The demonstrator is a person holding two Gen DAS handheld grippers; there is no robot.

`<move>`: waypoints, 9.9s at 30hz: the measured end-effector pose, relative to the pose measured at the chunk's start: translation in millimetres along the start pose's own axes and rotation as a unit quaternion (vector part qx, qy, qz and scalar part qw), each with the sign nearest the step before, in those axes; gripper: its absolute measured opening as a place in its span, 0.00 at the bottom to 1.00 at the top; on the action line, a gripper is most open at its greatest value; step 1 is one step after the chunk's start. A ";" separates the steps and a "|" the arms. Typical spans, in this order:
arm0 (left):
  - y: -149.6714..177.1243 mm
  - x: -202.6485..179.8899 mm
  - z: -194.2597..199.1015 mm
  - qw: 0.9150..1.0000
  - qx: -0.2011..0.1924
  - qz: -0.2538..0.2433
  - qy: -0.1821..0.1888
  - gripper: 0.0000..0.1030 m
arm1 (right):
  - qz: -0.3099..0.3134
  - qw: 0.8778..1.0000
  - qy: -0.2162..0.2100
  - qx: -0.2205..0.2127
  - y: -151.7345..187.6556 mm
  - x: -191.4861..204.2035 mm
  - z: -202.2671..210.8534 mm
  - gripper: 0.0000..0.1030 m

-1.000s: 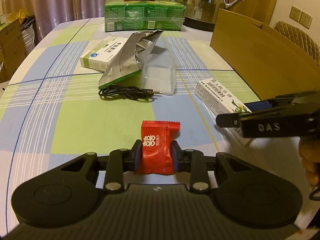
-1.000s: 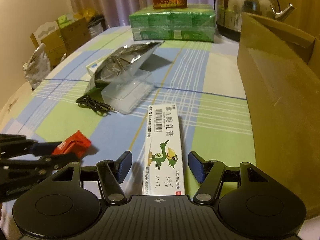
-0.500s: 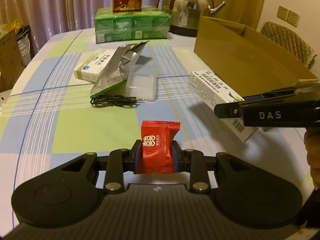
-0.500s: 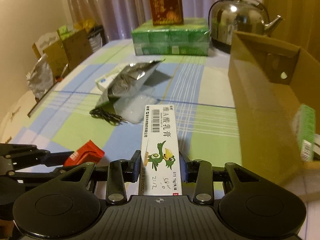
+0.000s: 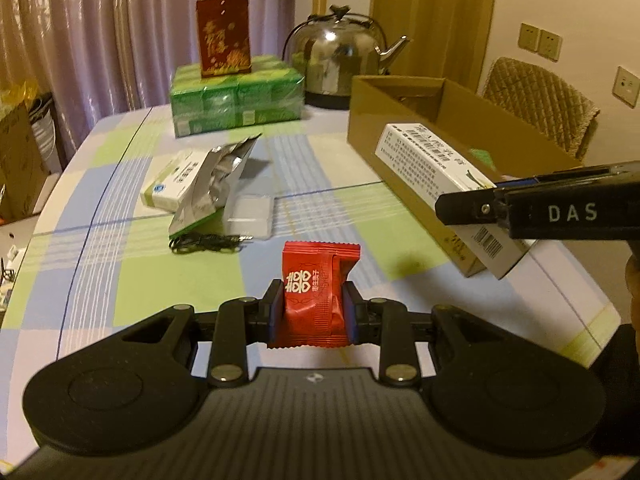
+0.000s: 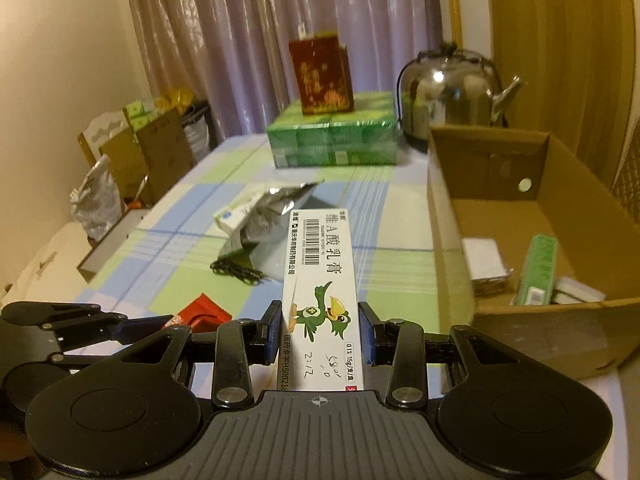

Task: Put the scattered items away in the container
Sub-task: 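Carry the candy packet and ointment box over the cardboard box with both tools, then open the left tool to drop the candy while the right tool lowers the ointment box, then open the right tool to drop the ointment box into the cardboard box, then withdraw both open tools back over the remaining table items, then grasp the clear plastic box with the right tool, then grasp the black cable with the left tool while the right tool holds the plastic box, then carry the cable and plastic box over the cardboard box with both tools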

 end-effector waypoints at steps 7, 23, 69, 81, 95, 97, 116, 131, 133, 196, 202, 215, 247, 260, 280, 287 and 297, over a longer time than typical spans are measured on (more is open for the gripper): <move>-15.8 -23.7 12.2 1.000 -0.017 -0.016 0.017 0.25 | -0.017 0.999 0.025 -0.031 -6.3 -20.4 38.3 0.35; -94.3 -141.1 -24.2 0.989 -0.052 -0.089 0.109 0.25 | -0.061 0.988 0.123 -0.065 -29.7 -151.5 68.6 0.35; -112.9 -140.5 -94.5 0.993 -0.033 -0.059 0.096 0.27 | -0.089 0.991 0.097 -0.004 -10.7 -207.8 -7.0 0.35; -99.1 -107.8 -78.9 0.996 -0.038 -0.025 0.077 0.35 | -0.059 0.995 0.077 0.025 -17.4 -182.6 -40.0 0.35; -74.0 -87.3 -72.7 0.998 -0.025 -0.019 0.062 0.47 | -0.058 0.995 0.072 0.027 -20.6 -168.0 -47.8 0.35; -72.0 -84.4 -70.2 0.998 -0.025 -0.017 0.059 0.49 | -0.058 0.995 0.074 0.022 -21.7 -166.1 -41.7 0.35; -39.3 -58.1 -6.3 0.999 -0.040 -0.013 0.016 0.90 | -0.048 0.996 0.063 -0.046 -25.5 -97.8 43.6 0.95; -7.4 6.0 45.2 0.997 -0.050 0.025 -0.050 0.99 | -0.016 0.999 0.028 -0.040 -16.6 -27.3 55.3 0.98; -3.0 14.8 50.2 0.997 -0.049 0.029 -0.058 0.99 | -0.011 0.999 0.023 -0.039 -15.2 -18.9 53.4 0.98; -20.4 165.4 -110.8 0.995 0.021 0.067 -0.067 0.99 | 0.022 0.997 -0.040 0.059 -48.4 19.9 -252.5 0.80; -19.9 166.2 -118.7 0.995 0.021 0.071 -0.064 0.99 | 0.022 0.996 -0.040 0.072 -42.8 25.1 -270.0 0.75; -10.8 174.3 -114.4 0.994 0.021 0.092 -0.061 0.99 | 0.132 0.976 -0.122 0.122 -26.8 35.6 -251.1 0.54; -8.6 107.5 -133.2 0.997 0.064 0.009 -0.030 0.12 | 0.035 0.997 -0.029 0.070 19.1 -5.8 -199.0 0.69; -0.9 102.9 -123.3 0.997 0.066 0.020 -0.036 0.12 | 0.038 0.996 -0.021 0.084 20.2 5.1 -190.2 0.53; 8.8 34.6 -16.2 0.999 0.037 0.025 -0.017 0.11 | 0.009 1.000 -0.005 0.027 24.1 15.6 -39.4 0.53; 4.5 8.2 11.4 1.000 0.020 0.009 -0.006 0.11 | 0.001 1.000 0.011 -0.002 22.2 9.2 4.0 0.53; -8.7 -33.6 27.6 0.999 0.002 -0.018 0.029 0.11 | -0.012 0.999 0.042 -0.030 24.0 -14.6 47.8 0.53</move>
Point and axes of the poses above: each gripper's, at about its wrist camera, not at the fingertips, and z roughly against the way its jaws point, x to its left, y to its underside, the point moved 3 cm from there along -z, roughly the way its jaws point, and after that the axes turned 10 degrees about z, right-handed, at the moved point
